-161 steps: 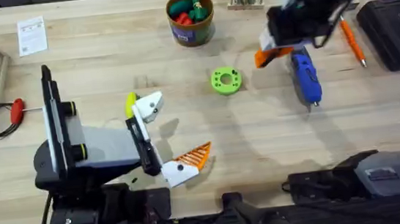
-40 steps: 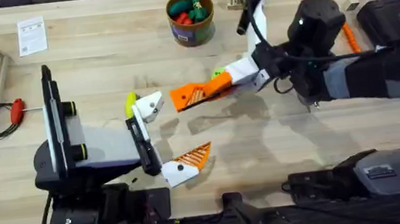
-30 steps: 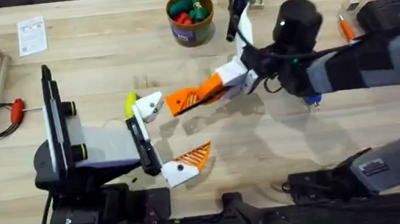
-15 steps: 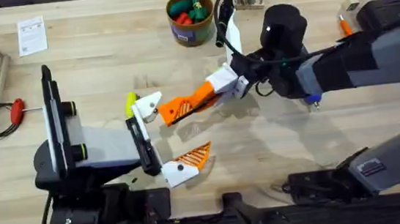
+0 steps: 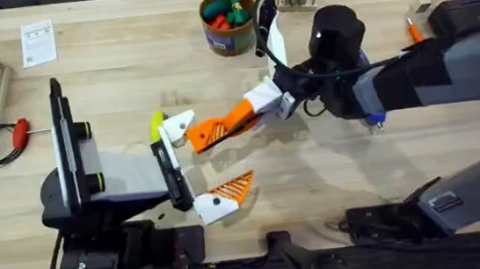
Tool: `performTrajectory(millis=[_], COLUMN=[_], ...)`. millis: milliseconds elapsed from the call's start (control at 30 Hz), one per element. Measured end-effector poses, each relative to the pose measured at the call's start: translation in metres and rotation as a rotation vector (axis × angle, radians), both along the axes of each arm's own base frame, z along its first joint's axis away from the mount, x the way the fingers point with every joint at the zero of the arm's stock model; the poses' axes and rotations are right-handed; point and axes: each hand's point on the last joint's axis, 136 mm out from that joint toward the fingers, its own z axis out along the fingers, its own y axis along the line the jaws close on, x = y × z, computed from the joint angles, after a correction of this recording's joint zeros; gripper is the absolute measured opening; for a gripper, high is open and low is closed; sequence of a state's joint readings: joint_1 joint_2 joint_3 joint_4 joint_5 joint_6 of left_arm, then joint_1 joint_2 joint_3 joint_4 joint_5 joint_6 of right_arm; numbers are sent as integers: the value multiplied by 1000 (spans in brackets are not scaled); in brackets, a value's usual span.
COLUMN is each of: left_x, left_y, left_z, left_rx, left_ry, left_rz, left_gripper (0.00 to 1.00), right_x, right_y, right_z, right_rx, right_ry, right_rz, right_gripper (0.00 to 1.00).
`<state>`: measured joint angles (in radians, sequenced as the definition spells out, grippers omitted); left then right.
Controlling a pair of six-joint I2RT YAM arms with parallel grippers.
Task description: Pick up the gripper from the table and insert it into the empty holder that is missing its gripper. Then pick up a screw, insert it into the mounting hole, and use the screwdriver to tighten it. Finally, clean up the table by picking up the vegetable and placing it into the bucket.
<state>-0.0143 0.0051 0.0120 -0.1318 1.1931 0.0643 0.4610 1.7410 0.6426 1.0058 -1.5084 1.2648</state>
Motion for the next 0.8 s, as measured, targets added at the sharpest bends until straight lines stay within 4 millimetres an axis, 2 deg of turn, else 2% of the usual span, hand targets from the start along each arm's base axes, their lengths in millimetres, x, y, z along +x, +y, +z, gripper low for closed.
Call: performTrajectory(millis=[800], left_x=[0], left_y=[0], left_z=[0], left_rx=[0], left_ry=[1], left_rz=[0], left_gripper=[985], right_x=[4], right_y=[2], right_z=[-6], right_rx=[-6], right_ry=[8], right_rz=[-12], right_gripper=[9])
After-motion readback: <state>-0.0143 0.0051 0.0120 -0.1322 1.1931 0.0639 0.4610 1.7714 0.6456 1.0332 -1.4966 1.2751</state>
